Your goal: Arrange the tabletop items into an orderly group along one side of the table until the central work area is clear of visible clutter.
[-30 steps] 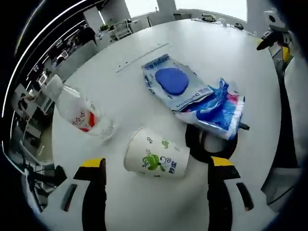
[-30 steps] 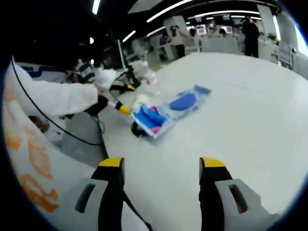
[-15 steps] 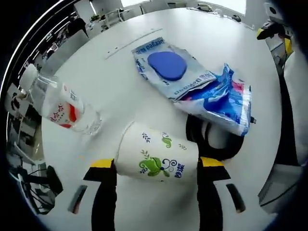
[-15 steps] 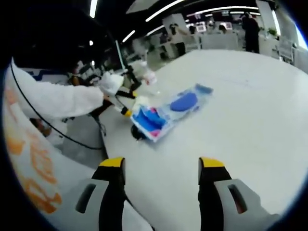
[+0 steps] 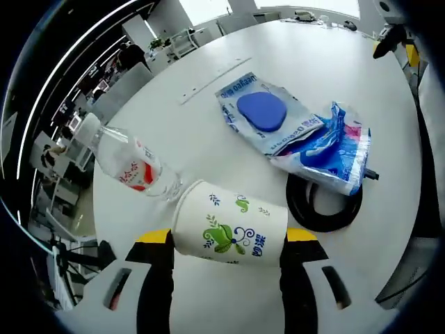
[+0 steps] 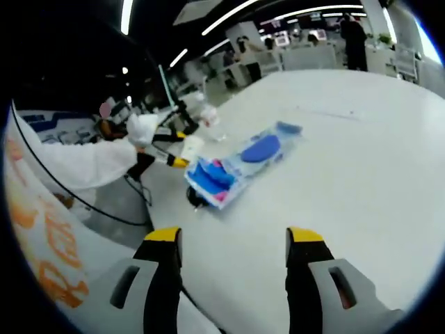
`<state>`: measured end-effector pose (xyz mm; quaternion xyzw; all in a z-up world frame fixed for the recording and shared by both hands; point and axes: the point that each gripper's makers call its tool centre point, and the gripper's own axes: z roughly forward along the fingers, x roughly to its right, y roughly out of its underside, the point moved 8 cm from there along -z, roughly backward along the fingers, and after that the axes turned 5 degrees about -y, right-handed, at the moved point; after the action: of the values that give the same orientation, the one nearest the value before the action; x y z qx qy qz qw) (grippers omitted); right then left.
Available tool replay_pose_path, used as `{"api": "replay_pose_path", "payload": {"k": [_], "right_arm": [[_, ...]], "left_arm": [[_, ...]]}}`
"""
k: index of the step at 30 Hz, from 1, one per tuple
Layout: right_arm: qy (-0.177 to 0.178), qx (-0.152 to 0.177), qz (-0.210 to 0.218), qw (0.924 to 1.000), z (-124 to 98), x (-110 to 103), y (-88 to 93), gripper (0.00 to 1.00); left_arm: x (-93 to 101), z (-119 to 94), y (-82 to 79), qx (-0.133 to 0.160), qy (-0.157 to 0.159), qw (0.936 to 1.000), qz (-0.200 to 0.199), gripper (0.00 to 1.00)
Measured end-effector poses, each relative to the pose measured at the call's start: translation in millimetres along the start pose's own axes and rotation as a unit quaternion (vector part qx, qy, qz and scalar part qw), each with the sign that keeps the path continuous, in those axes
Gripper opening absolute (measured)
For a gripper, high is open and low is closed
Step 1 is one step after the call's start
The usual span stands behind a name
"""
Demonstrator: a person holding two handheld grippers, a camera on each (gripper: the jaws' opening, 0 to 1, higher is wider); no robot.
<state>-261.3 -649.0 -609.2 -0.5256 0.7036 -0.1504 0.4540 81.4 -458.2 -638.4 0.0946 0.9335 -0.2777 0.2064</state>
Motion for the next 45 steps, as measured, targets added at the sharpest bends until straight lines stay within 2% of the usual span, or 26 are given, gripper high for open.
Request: {"api": "replay_pose_path", "payload": {"k": [4, 10, 14, 16, 18, 22, 24, 27, 28, 30, 33, 37, 39, 42, 45], "right_arm": [[-0.004, 0.001, 0.010, 0.9999, 1.1, -1.3, 0.6, 0.59], [-0.019, 0.008, 0.026, 0.9995, 6.1, -4.3, -6.9, 0.58], [-0.042, 0.035, 0.052, 0.9972, 12.2, -8.7, -24.2, 0.58], [-0.054, 0.046, 0.064, 0.9954, 15.6, -10.9, -32.7, 0.58], [-0.073, 0.058, 0.077, 0.9927, 20.6, -14.6, -44.6, 0.58], [-0.104, 0.073, 0.082, 0.9885, 29.7, -21.4, -68.0, 0.59], [-0.130, 0.080, 0.092, 0.9840, 34.4, -26.0, -79.1, 0.60], [-0.192, 0.085, 0.127, 0.9694, 38.3, -31.9, -91.1, 0.61], [-0.202, 0.088, 0.139, 0.9654, 37.7, -31.8, -93.9, 0.61], [-0.202, 0.098, 0.140, 0.9644, 36.8, -28.2, -102.0, 0.62], [-0.206, 0.096, 0.120, 0.9665, 38.1, -30.3, -114.3, 0.65], [-0.216, 0.080, 0.101, 0.9679, 46.9, -35.6, -121.9, 0.66], [-0.236, 0.073, 0.115, 0.9621, 52.3, -39.9, -121.2, 0.65], [-0.283, 0.070, 0.163, 0.9424, 59.3, -46.0, -116.8, 0.59], [-0.282, 0.068, 0.164, 0.9428, 63.0, -44.9, -111.9, 0.52]], "left_arm": [[9.4, -13.5, -8.2, 0.000, -0.018, 0.9971, 0.074, 0.57], [27.8, -30.0, -34.9, 0.048, -0.039, 0.9950, 0.078, 0.57], [31.4, -44.0, -57.7, 0.077, -0.071, 0.9905, 0.090, 0.57], [31.4, -51.6, -69.4, 0.100, -0.082, 0.9884, 0.079, 0.57], [34.5, -62.7, -86.9, 0.138, -0.086, 0.9840, 0.074, 0.57], [44.8, -83.1, -117.8, 0.186, -0.093, 0.9728, 0.102, 0.57], [48.7, -89.7, -128.5, 0.204, -0.090, 0.9698, 0.098, 0.57], [50.0, -93.6, -137.4, 0.231, -0.081, 0.9665, 0.077, 0.57], [49.6, -97.1, -141.5, 0.238, -0.083, 0.9649, 0.072, 0.57], [50.8, -103.1, -148.3, 0.255, -0.078, 0.9616, 0.064, 0.57], [54.8, -114.7, -161.1, 0.297, -0.067, 0.9514, 0.043, 0.57], [60.5, -118.2, -166.7, 0.315, -0.054, 0.9472, 0.031, 0.57], [62.9, -120.0, -169.4, 0.325, -0.049, 0.9440, 0.026, 0.57], [66.2, -117.8, -169.7, 0.327, -0.037, 0.9433, 0.040, 0.57], [65.0, -115.2, -168.5, 0.319, -0.019, 0.9453, 0.064, 0.57]]}}
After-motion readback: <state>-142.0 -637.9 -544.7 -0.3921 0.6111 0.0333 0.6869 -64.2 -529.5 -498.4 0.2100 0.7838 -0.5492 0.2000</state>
